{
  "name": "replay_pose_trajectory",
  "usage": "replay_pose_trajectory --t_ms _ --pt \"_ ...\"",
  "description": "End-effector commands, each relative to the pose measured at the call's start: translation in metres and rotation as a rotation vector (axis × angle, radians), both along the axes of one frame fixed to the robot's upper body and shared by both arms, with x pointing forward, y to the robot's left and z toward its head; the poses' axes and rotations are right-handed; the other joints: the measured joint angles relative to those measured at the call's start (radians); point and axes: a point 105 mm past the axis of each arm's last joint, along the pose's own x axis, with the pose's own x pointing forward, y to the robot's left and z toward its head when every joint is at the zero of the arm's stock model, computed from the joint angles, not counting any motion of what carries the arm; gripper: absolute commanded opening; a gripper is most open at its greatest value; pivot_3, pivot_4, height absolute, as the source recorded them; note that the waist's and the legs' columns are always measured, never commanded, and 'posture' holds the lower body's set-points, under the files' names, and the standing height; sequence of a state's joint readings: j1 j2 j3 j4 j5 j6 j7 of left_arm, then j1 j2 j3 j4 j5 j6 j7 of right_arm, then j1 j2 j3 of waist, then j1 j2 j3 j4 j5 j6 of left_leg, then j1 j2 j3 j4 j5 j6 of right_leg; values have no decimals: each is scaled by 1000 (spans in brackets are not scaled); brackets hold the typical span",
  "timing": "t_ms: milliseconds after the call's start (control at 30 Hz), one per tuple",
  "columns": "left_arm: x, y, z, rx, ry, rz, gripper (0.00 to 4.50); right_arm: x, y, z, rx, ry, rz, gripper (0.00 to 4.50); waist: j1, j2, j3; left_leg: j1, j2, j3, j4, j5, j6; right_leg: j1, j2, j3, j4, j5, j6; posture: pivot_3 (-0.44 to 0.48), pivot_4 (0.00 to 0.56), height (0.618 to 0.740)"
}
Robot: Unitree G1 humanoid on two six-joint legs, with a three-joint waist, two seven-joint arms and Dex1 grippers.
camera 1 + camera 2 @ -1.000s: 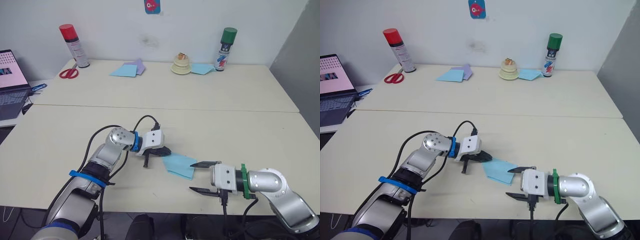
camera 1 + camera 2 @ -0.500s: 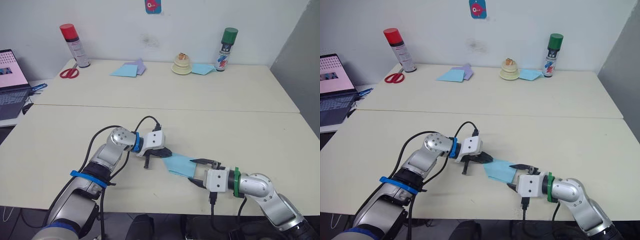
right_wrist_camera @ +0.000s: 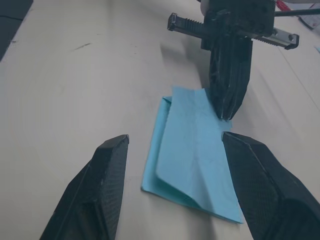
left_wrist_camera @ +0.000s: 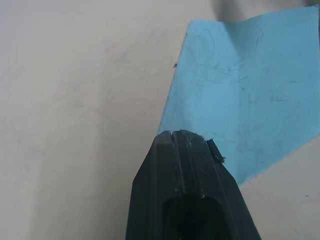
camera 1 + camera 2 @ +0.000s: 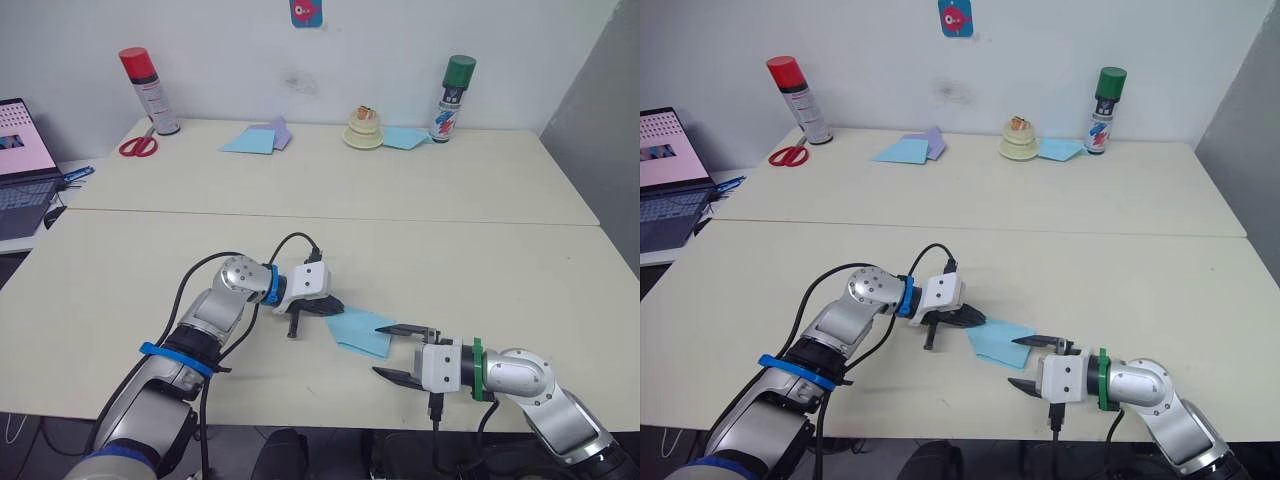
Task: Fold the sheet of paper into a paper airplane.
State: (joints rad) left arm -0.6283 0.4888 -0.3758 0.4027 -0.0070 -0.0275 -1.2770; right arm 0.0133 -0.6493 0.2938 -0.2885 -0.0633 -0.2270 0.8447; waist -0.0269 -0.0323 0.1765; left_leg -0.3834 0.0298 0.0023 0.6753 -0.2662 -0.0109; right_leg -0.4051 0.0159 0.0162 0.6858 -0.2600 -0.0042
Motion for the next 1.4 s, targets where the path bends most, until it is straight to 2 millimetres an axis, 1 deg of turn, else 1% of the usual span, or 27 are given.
replay_pose_trajectory --t_ms 33,300,433,533,567,633,833,867,967,1033,1233,1400 --pt "-7 6 -16 52 48 -3 0 6 -4 9 7 -71 -17 3067 0 0 0 0 0 0 0 0 0 0 0 0 0 0 0 0 150 729" --pt "-8 6 -17 53 51 -3 0 19 -3 5 -4 -113 -54 3067 0 0 0 0 0 0 -1 0 0 0 0 0 -1 0 0 0 150 729" --pt "-9 7 -17 54 55 -1 0 25 2 6 4 -151 -52 3067 0 0 0 0 0 0 -4 0 0 0 0 0 -3 0 0 0 150 729" --pt "-9 8 -19 56 59 4 0 24 9 6 13 -160 -17 3067 1 0 0 0 0 0 -6 0 0 0 0 0 -4 0 0 0 150 729" --pt "-9 8 -19 56 62 6 0 23 11 5 18 -162 -4 2909 1 0 0 0 0 0 -6 0 0 0 0 0 -5 0 0 0 150 729" --pt "-8 9 -20 55 66 12 0 22 17 2 21 -153 19 2446 0 0 0 1 0 1 -8 0 0 0 0 0 -5 0 0 0 150 729" --pt "-9 13 -23 65 73 27 0 21 25 -2 35 -111 45 222 0 0 0 2 0 1 -9 0 0 0 0 1 -5 0 0 0 150 729" --pt "-8 14 -24 68 73 32 0 21 25 -3 41 -95 45 25 0 0 0 2 0 0 -9 0 0 0 0 0 -5 0 0 0 150 729" --pt "-8 20 -26 71 76 48 0 20 27 1 90 -18 27 25 0 0 0 2 0 0 -9 0 0 0 0 0 -5 0 0 0 150 729" --pt "-9 25 -27 75 81 59 0 21 29 7 138 38 9 25 -1 0 0 2 1 0 -9 0 0 0 0 0 -5 0 0 0 150 729" --pt "-14 41 -35 109 99 80 0 30 32 21 282 313 -119 25 -4 0 -3 4 3 0 -11 0 0 0 1 0 -4 -1 -2 0 150 729" --pt "-19 45 -41 116 108 88 0 40 33 17 275 427 -218 25 -5 1 -7 4 3 0 -11 0 0 0 0 0 -4 -1 -2 0 150 729"
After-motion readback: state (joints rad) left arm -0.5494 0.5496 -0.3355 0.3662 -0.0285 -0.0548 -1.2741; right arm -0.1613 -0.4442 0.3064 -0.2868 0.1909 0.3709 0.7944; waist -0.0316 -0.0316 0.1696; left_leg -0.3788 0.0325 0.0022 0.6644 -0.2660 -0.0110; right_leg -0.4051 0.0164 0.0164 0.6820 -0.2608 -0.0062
